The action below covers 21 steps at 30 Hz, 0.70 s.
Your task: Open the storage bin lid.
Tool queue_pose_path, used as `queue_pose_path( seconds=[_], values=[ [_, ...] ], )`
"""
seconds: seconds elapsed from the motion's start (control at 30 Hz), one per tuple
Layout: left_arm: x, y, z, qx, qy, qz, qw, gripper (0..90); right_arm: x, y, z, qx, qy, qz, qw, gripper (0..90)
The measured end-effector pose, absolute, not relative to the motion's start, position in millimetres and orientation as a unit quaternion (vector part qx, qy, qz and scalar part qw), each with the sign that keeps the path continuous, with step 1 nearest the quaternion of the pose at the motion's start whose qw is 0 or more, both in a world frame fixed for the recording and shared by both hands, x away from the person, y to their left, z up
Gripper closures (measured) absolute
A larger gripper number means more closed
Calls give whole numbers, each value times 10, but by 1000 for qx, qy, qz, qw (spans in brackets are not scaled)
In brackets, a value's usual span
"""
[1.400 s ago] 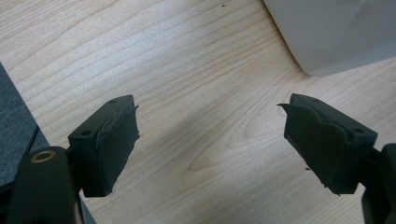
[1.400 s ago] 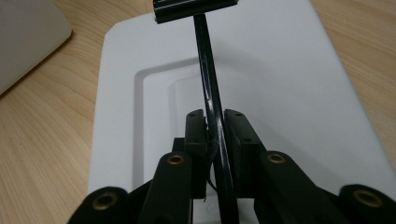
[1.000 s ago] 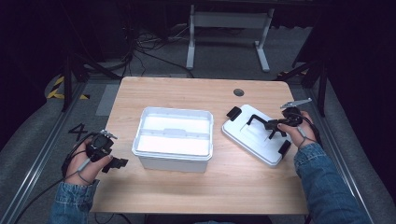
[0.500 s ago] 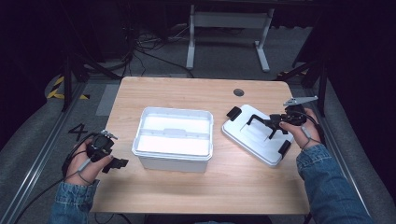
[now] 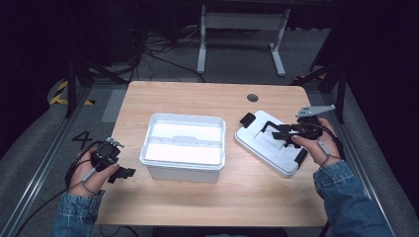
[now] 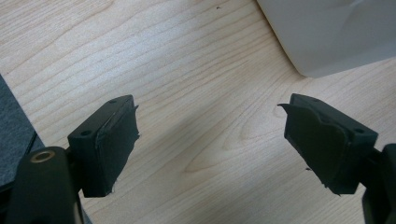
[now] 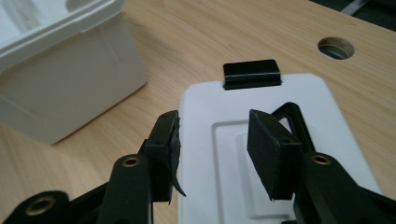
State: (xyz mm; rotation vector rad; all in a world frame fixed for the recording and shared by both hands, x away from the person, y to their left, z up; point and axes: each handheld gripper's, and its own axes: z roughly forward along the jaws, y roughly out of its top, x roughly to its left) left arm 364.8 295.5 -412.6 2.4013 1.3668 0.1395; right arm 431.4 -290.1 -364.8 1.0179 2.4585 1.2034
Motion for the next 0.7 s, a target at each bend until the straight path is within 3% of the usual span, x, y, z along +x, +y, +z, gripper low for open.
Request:
queue_pose_path(
  seconds=[0.7],
  values=[
    [3639,2941,-4123,853,486,48,187,182,3814,-2599,-3741,295,862,406,76,545]
  ],
)
